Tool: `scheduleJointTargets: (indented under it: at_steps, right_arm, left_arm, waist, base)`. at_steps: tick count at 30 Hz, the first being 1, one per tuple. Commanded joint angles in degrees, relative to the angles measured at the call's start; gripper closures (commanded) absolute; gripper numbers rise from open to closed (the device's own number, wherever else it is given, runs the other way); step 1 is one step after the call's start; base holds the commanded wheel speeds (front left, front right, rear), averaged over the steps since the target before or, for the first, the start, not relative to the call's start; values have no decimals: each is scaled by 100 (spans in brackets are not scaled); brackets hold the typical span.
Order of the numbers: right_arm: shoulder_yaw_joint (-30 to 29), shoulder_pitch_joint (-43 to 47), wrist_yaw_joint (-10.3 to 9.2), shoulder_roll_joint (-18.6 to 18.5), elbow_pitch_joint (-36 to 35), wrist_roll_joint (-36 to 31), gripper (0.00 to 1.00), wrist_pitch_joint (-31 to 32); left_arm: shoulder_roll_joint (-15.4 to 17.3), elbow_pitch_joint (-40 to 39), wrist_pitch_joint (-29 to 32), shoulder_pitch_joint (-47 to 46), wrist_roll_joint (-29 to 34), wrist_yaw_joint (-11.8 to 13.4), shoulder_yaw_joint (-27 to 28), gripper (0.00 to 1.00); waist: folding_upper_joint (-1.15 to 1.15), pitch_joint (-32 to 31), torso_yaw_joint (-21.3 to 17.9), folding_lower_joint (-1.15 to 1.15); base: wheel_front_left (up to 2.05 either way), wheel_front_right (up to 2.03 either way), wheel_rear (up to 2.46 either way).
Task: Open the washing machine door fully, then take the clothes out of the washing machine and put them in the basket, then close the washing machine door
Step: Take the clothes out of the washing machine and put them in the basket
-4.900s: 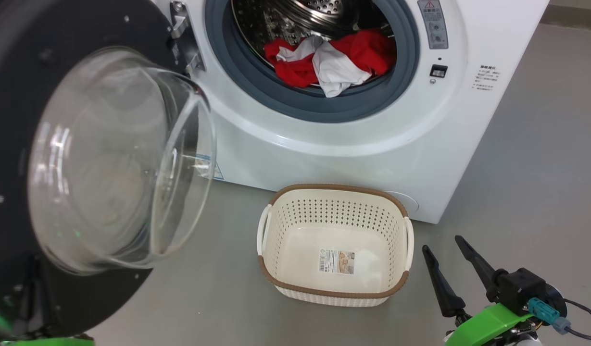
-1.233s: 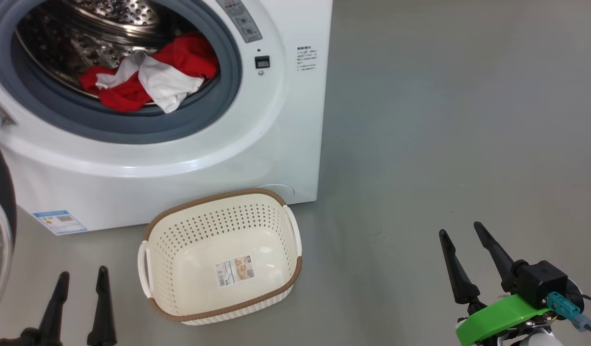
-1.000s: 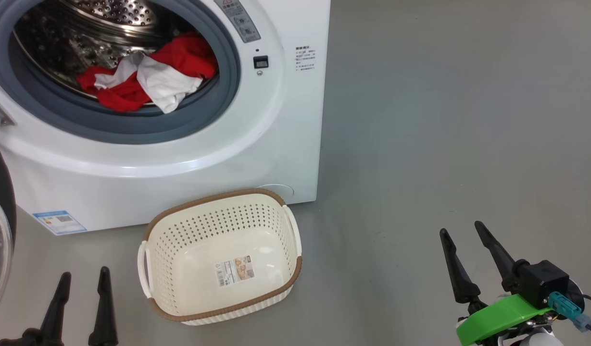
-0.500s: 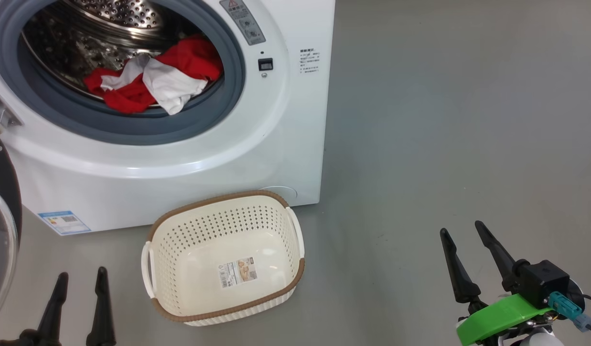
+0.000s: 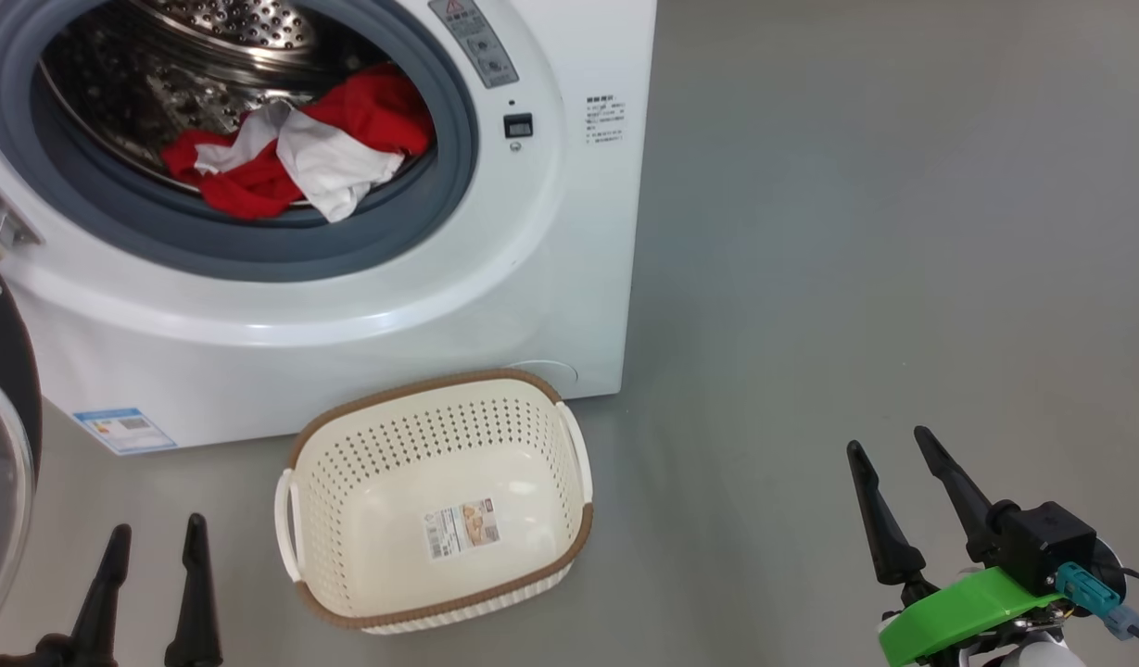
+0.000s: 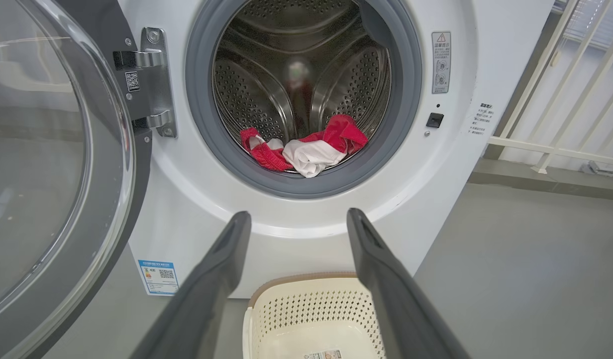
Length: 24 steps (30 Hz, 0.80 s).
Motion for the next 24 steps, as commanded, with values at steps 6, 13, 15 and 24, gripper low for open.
scheduleJointTargets:
  at_steps: [6, 13, 15, 24]
  right_arm:
    - [147, -74, 9, 12, -126, 10, 0, -69]
    - [145, -61, 9, 14, -122, 12, 0, -69]
    - [144, -48, 9, 12, -119, 13, 0, -69]
    - [171, -23, 9, 19, -121, 13, 0, -69]
  left_arm:
    - [170, -157, -46, -178, -55, -16, 189, 0]
    - [199, -211, -46, -175, -96, -16, 126, 0]
    - [206, -217, -46, -154, -99, -16, 106, 0]
    - [172, -125, -46, -130, -67, -16, 136, 0]
  waist:
    - [0, 14, -6, 0]
    - [0, 10, 2, 0]
    - [0, 2, 12, 0]
    - [0, -7, 46, 0]
  base:
    - [147, -173, 26]
    - [131, -140, 9]
    - [75, -75, 0]
    - [15, -15, 0]
